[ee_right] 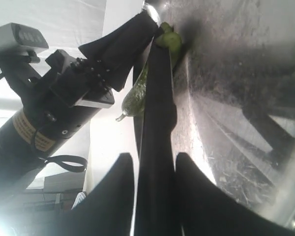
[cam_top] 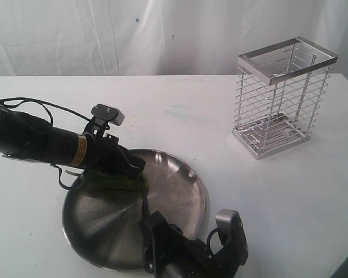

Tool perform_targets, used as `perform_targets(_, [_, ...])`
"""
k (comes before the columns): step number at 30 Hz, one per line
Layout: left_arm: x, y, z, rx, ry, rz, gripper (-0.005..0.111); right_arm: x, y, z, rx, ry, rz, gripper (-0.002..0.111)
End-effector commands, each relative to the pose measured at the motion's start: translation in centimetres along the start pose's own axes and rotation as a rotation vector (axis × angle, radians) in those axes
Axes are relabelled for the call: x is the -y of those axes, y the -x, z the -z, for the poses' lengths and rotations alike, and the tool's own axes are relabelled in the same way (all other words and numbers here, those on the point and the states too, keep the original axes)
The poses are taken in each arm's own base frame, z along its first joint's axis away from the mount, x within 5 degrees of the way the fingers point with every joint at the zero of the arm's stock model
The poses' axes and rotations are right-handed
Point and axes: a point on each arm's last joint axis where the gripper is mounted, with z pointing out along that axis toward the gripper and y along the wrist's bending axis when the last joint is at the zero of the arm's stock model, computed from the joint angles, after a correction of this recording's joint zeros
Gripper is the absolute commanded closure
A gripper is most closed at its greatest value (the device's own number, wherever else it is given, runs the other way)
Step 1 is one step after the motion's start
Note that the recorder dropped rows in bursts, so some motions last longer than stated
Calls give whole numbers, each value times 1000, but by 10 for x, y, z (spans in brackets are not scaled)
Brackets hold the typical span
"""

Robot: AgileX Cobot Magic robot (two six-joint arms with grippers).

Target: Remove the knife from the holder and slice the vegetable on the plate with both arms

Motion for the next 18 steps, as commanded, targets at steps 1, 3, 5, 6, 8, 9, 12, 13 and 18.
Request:
perform_targets(1, [-9, -24, -7, -144, 87, -21, 106, 5, 0, 0, 2, -6, 40, 108])
perform_targets(3, [-12, -27, -6, -176, 113, -30, 106, 8, 0, 0, 2, -45, 36, 108])
perform_targets(5, [-14, -27, -6, -180, 138, 0, 106, 11, 0, 0, 3, -76, 34, 108])
perform_targets(6, [-14, -27, -6, -179, 143, 15, 106, 12, 1, 1, 8, -87, 32, 108])
perform_targets(8, [-14, -27, -6, -179, 143, 15, 106, 14, 2, 2, 18, -97, 33, 108])
perform_targets(9, [-14, -27, -6, -179, 140, 15, 106, 15, 4, 2, 25, -103, 33, 108])
perform_targets(12, [-13, -27, -6, -179, 136, 16, 106, 22, 7, 6, 34, -157, 35, 108])
perform_targets(13, [-13, -27, -6, -179, 136, 16, 106, 25, 8, 7, 30, -184, 36, 108])
perform_targets(18, [-13, -27, -6, -179, 135, 14, 106, 26, 8, 9, 24, -189, 84, 108])
